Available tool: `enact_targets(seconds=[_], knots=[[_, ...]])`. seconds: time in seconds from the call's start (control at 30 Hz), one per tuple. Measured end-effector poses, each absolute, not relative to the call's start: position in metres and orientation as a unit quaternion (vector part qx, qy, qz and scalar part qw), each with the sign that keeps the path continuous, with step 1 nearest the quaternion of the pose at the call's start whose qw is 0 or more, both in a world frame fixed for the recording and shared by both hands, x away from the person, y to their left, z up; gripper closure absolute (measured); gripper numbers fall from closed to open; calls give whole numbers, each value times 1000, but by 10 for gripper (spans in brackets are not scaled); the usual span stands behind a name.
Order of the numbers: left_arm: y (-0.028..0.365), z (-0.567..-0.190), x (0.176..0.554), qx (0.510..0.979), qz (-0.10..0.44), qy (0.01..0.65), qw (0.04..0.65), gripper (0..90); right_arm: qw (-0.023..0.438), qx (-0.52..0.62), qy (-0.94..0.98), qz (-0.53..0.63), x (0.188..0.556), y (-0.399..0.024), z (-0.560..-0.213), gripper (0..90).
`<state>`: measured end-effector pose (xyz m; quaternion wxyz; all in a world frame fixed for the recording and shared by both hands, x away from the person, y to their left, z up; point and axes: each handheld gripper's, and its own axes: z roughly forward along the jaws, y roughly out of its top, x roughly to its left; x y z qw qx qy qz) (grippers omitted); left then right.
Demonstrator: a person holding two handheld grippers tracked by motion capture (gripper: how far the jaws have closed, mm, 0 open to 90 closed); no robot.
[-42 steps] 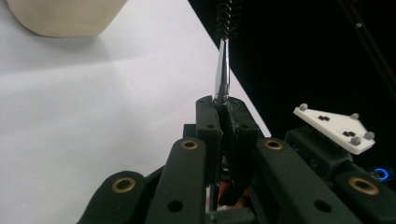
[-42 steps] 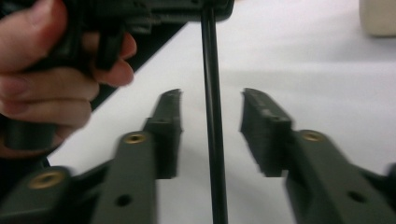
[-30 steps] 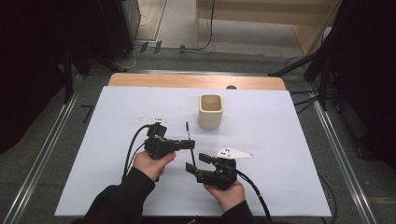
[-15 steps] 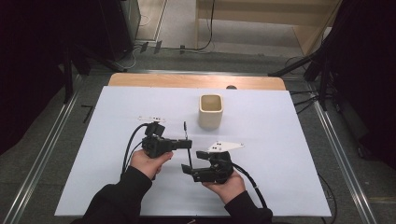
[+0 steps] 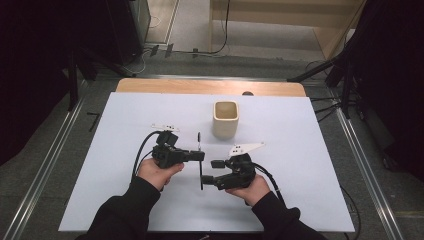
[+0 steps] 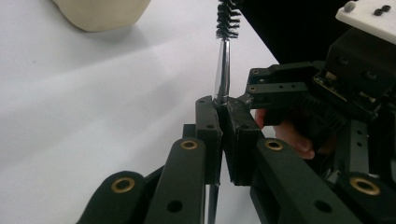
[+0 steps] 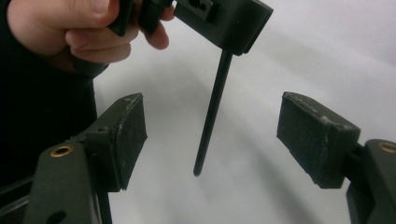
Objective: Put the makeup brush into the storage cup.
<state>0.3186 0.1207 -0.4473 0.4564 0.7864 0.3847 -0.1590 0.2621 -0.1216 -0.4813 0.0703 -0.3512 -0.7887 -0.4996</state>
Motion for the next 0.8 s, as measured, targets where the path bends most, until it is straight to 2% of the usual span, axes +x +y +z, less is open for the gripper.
enact_targets(seconds=[0.47,0.6,0.8], knots=[[115,-449,317,811,-181,320,455,852,102,-308,-800,-504,263,-123,-485,339],[113,-449,316,815,-186,312,451,851,130,-321,-789,-507,266,-125,-490,393],[111,-450,316,805,-206,306,465,851,126,-324,-786,-511,266,-125,-492,454]])
